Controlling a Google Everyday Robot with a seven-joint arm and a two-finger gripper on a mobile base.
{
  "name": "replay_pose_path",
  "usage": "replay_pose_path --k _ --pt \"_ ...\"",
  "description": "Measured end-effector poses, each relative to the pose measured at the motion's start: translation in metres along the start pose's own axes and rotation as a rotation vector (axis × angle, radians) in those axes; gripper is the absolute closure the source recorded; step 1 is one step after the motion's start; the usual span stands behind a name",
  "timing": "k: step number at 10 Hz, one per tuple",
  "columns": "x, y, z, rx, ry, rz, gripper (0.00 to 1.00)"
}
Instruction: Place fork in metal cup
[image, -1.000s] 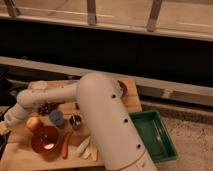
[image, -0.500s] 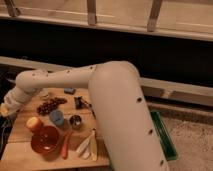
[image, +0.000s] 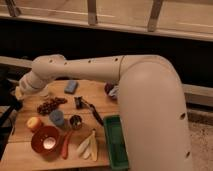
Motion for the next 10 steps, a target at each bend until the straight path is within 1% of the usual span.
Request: replay_pose_path --k 3,4,5,6,7,8,10 --pt "0.001 -0.002 -0.001 0.004 -0.003 0.008 1.00" --pt "0.001 -0.005 -0.007 0.019 -0.027 0.024 1.00" --pt "0.001 -0.012 -0.018 0.039 -0.049 0.037 1.00" --pt "0.002 -0.022 -0.034 0.067 -0.072 0.052 1.00" --pt "0.004 -0.039 -0.055 0.101 -0.096 0.076 1.00" --pt "0.009 -0.059 -0.081 0.146 -0.122 0.109 1.00" --pt "0.016 -0.086 -0.116 0.212 -0.151 0.161 1.00"
